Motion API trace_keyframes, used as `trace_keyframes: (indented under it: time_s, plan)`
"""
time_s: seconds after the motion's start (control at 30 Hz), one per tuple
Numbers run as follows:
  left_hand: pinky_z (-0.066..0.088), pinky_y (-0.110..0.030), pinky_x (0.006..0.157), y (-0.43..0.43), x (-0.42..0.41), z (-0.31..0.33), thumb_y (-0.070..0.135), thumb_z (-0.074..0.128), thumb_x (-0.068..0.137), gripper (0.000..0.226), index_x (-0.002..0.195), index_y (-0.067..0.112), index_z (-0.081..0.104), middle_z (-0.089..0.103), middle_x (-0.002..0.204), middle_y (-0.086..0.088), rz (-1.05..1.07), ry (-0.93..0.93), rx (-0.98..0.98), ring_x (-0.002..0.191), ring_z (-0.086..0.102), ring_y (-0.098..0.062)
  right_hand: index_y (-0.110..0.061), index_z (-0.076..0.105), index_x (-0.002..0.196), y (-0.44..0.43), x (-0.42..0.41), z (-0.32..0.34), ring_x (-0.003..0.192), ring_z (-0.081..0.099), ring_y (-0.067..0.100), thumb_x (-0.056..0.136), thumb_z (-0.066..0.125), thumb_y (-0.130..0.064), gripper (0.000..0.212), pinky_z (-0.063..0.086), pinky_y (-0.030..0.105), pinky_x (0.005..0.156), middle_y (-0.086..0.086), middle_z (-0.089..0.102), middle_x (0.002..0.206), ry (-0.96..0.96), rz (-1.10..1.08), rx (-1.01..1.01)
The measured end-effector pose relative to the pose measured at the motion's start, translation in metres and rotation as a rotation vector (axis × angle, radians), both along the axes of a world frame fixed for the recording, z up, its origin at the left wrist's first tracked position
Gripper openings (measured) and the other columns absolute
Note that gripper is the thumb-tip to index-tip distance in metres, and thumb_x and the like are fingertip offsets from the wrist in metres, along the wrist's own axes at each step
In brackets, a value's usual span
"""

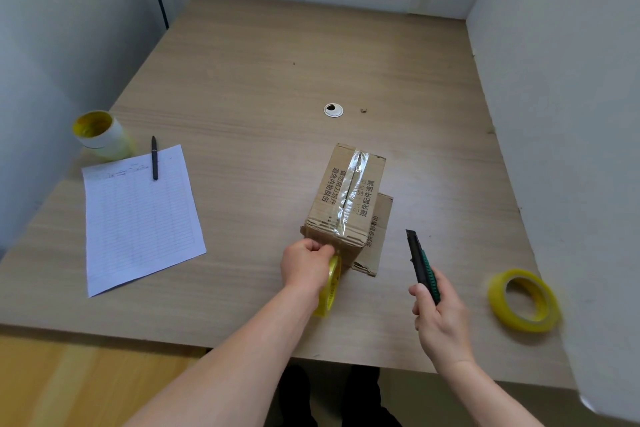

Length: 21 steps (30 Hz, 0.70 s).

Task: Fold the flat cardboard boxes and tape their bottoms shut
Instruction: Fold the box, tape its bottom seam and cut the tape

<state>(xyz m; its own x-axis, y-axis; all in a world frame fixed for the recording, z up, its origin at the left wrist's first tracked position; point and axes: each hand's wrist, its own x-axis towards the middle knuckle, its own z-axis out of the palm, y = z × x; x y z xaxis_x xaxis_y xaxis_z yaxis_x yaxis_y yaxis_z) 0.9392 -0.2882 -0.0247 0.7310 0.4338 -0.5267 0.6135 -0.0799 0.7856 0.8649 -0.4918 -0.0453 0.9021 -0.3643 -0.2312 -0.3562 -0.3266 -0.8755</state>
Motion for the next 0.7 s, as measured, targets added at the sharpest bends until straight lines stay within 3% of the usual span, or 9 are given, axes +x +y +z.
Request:
trace_keyframes:
  time_s: [0.13,0.2,0.3,0.53,0.63,0.7]
  plan:
    - [0.049,-0.035,0.062,-0.001,-0.001,0.0,0.018,0.075,0.073,0.025,0.055,0.015,0.058,0.06,0.056,0.0,0.007,-0.009,-0.002,0.059,0.054,-0.022,-0.022,0.059,0.128,0.0,-0.001,0.001,0.066,0.055,0.02,0.098,0.055,-0.016,0.03,0.046,0.037,0.06,0.002,0.06,0.075,0.015,-0.004,-0.027]
    - [0.046,-0.032,0.06,-0.002,-0.002,0.0,0.018,0.075,0.072,0.025,0.055,0.015,0.058,0.059,0.055,0.0,0.005,-0.009,-0.01,0.058,0.053,-0.021,-0.02,0.054,0.134,-0.002,-0.001,0.004,0.088,0.062,0.025,0.099,0.054,-0.016,0.035,0.048,0.036,0.074,0.003,0.066,0.097,0.048,0.043,-0.177]
    - [0.044,-0.031,0.059,-0.002,-0.004,-0.001,0.018,0.076,0.071,0.025,0.055,0.014,0.058,0.058,0.054,0.001,-0.005,-0.009,-0.022,0.058,0.051,-0.021,-0.009,0.037,0.149,-0.012,0.0,-0.002,0.121,0.051,0.034,0.1,0.048,-0.014,0.051,0.042,0.042,0.099,0.014,0.054,0.133,0.167,0.146,-0.473]
    - [0.042,-0.03,0.059,-0.001,-0.004,0.001,0.018,0.075,0.073,0.028,0.054,0.014,0.055,0.055,0.053,0.003,-0.015,-0.004,-0.011,0.058,0.05,-0.02,-0.009,0.012,0.155,-0.024,0.011,-0.024,0.12,0.04,0.038,0.093,0.041,-0.008,0.069,0.037,0.044,0.102,0.02,0.041,0.133,0.462,0.312,-0.693]
    - [0.04,-0.028,0.059,-0.001,-0.004,0.003,0.017,0.075,0.075,0.03,0.053,0.014,0.054,0.053,0.051,0.006,-0.014,0.002,-0.01,0.057,0.049,-0.018,-0.015,0.026,0.151,-0.015,0.018,-0.013,0.126,0.038,0.035,0.091,0.051,-0.023,0.066,0.037,0.046,0.101,0.013,0.041,0.139,0.456,0.32,-0.814]
    - [0.039,-0.027,0.059,0.0,-0.004,0.002,0.017,0.074,0.076,0.03,0.053,0.014,0.055,0.054,0.051,0.007,-0.022,-0.003,-0.01,0.057,0.05,-0.017,-0.016,0.043,0.143,0.0,0.028,0.004,0.128,0.04,0.032,0.086,0.057,-0.033,0.061,0.037,0.049,0.101,0.01,0.045,0.14,0.166,0.252,-0.741]
